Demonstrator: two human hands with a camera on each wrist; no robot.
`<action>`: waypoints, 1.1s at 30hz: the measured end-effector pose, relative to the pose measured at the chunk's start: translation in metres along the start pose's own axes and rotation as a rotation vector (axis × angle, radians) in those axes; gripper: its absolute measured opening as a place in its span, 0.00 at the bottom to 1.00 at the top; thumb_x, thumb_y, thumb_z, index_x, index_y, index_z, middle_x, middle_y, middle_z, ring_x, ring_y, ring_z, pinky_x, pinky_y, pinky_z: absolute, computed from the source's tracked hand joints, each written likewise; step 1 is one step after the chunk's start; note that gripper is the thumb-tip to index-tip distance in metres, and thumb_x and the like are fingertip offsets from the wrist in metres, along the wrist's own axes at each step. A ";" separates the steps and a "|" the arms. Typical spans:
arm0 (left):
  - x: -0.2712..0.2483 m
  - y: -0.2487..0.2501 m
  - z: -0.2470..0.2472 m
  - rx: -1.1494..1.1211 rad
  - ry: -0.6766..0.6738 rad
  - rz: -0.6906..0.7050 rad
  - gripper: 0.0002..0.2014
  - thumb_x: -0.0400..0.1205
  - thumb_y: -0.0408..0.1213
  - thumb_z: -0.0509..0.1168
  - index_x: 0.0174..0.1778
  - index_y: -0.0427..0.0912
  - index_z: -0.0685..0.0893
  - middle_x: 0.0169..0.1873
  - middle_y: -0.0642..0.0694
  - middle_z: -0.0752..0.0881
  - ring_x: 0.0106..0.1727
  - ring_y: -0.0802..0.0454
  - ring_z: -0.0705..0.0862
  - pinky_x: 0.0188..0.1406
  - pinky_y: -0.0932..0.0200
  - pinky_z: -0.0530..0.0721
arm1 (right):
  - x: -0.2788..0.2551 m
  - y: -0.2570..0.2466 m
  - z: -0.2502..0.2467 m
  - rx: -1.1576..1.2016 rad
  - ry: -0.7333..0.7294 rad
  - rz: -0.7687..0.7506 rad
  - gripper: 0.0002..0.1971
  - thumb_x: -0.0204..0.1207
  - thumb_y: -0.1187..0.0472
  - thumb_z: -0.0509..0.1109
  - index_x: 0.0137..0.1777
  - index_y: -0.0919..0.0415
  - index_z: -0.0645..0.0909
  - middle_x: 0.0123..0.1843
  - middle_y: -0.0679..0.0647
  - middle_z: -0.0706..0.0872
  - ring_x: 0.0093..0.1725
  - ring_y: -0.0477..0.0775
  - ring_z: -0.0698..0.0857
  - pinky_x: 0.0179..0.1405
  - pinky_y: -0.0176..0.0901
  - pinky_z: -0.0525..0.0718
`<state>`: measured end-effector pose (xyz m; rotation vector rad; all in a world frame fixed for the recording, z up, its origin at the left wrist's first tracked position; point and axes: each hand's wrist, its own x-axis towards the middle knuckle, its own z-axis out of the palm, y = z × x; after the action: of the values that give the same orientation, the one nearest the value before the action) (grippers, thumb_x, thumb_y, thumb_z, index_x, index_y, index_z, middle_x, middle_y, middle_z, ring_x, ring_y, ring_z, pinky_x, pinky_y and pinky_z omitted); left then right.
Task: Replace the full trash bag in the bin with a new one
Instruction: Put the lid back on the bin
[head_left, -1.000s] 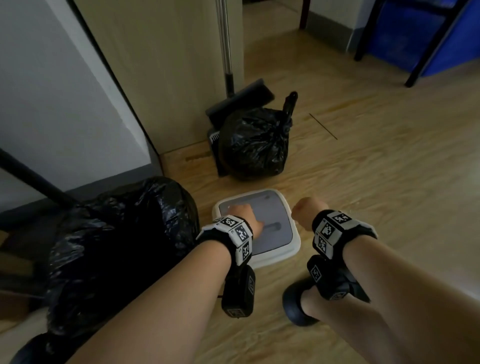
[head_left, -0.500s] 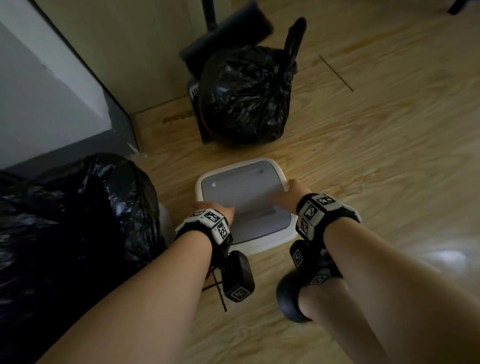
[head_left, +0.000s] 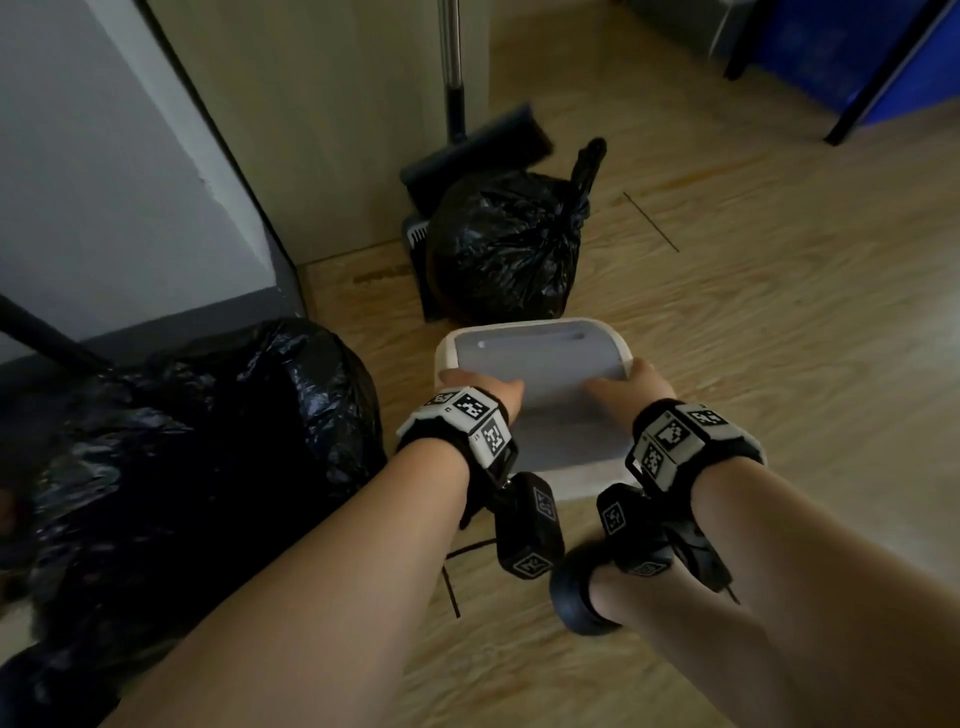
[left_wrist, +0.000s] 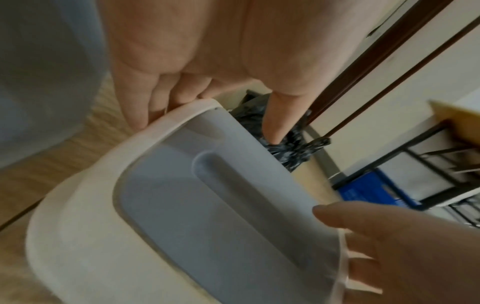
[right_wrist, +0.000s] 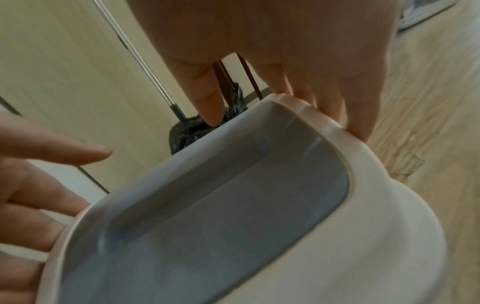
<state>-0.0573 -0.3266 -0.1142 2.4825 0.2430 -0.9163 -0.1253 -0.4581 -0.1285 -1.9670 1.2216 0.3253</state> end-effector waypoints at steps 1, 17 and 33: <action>-0.006 -0.002 -0.006 -0.060 0.036 0.036 0.46 0.69 0.59 0.67 0.77 0.33 0.64 0.70 0.34 0.78 0.69 0.33 0.79 0.72 0.44 0.75 | -0.009 0.000 -0.008 0.021 0.020 -0.005 0.31 0.76 0.53 0.66 0.76 0.64 0.64 0.69 0.66 0.76 0.65 0.67 0.79 0.46 0.48 0.72; -0.123 -0.069 -0.163 -0.285 0.339 0.379 0.25 0.80 0.45 0.63 0.68 0.31 0.74 0.65 0.35 0.82 0.65 0.35 0.81 0.59 0.51 0.79 | -0.189 -0.079 -0.045 0.123 0.130 -0.377 0.24 0.74 0.54 0.69 0.65 0.69 0.75 0.51 0.62 0.79 0.49 0.62 0.80 0.55 0.55 0.82; -0.096 -0.265 -0.245 -0.730 0.150 0.213 0.17 0.83 0.27 0.52 0.62 0.43 0.80 0.68 0.37 0.78 0.70 0.38 0.78 0.62 0.45 0.82 | -0.244 -0.146 0.085 -0.241 -0.064 -0.728 0.16 0.75 0.57 0.66 0.60 0.61 0.82 0.58 0.62 0.87 0.57 0.65 0.85 0.60 0.55 0.84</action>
<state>-0.0772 0.0252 0.0105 1.8471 0.2923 -0.4382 -0.1099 -0.2050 0.0260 -2.4312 0.3749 0.1575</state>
